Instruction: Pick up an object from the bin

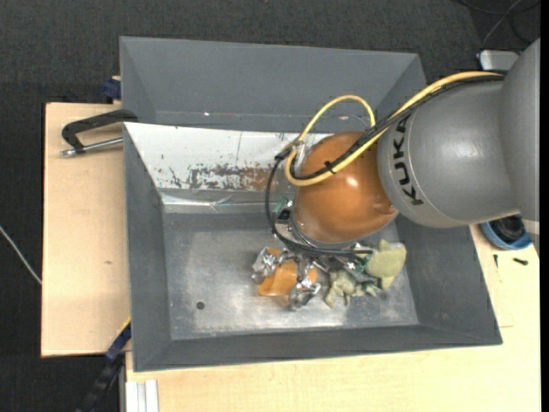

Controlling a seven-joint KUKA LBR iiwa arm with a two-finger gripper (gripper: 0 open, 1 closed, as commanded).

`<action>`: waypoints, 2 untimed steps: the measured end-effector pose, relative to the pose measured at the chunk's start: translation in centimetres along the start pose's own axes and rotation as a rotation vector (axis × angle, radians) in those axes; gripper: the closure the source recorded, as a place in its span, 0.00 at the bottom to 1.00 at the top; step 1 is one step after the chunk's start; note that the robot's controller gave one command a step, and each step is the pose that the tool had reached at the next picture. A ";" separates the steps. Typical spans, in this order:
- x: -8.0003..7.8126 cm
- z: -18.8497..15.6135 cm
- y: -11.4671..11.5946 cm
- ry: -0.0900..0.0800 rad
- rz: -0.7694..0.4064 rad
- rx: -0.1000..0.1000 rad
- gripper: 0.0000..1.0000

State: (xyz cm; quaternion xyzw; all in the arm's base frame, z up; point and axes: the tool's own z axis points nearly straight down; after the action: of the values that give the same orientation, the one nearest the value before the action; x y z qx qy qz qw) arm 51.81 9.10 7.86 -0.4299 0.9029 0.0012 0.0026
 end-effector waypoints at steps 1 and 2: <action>-0.3 -5.1 -0.1 -0.003 0.001 0.005 1.00; -0.5 -7.5 -0.1 -0.002 0.002 0.004 1.00</action>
Offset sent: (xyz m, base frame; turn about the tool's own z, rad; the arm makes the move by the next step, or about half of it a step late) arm 0.0001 -0.0001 0.0476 0.0000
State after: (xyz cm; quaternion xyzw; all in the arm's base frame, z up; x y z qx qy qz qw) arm 52.22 9.41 15.32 -0.4290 0.9033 -0.0001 0.0041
